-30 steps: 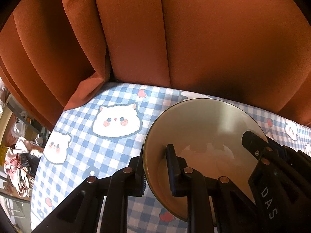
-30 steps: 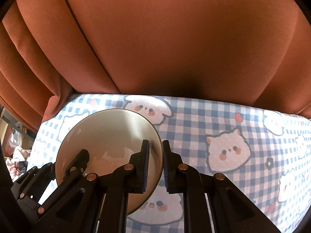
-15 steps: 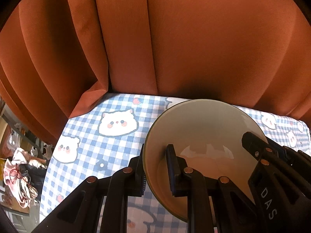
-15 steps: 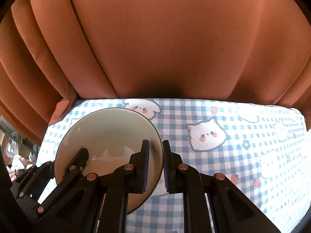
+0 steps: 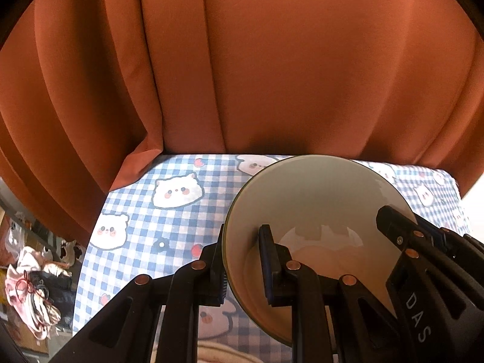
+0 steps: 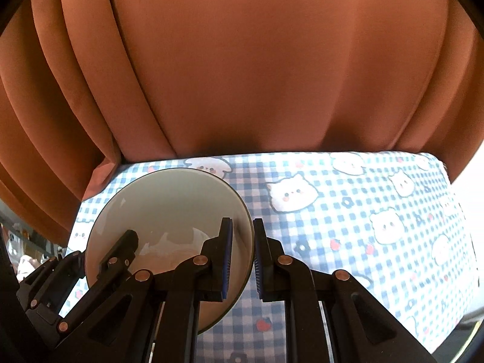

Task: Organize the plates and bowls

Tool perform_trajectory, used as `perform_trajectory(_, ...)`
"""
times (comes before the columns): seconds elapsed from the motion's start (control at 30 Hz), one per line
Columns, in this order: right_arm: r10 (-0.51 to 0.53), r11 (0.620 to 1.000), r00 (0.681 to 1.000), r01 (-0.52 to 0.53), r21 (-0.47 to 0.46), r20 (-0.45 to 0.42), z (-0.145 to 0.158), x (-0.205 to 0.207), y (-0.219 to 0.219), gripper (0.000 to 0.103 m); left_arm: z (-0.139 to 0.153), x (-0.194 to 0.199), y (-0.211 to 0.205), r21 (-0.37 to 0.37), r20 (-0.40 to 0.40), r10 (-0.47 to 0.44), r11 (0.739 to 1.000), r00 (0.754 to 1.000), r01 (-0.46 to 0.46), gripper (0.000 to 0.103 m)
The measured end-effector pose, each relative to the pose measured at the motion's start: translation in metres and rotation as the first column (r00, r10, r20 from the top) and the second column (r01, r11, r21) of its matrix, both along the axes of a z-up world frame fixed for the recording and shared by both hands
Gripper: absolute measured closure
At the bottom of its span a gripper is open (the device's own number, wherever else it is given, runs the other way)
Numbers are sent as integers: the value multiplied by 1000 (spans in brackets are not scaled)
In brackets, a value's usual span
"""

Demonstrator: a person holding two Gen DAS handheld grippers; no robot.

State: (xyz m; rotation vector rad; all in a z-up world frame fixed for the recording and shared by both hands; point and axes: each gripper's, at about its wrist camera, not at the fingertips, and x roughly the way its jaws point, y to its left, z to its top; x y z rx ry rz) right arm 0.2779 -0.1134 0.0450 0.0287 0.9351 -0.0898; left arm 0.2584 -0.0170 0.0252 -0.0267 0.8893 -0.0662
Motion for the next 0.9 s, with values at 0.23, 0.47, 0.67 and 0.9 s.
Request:
perform_trajectory(0.23, -84, 996, 996, 84, 4, 15, 10, -44, -11, 87, 4, -30, -12, 3, 12, -86, 996, 996, 86, 88)
perform_trajectory(0.47, -151, 988, 988, 151, 16, 22, 10, -86, -28, 87, -1, -62, -28, 1, -3, -133, 991, 991, 133, 88)
perform_trajectory(0.67, -184, 982, 983, 184, 32, 7, 3, -117, -49, 87, -6, -87, -48, 8, -11, -152, 988, 988, 152, 88)
perform_trajectory(0.9, -169, 985, 986, 169, 31, -10, 0, -148, -79, 87, -10, -120, -77, 7, -28, -133, 991, 991, 133, 88)
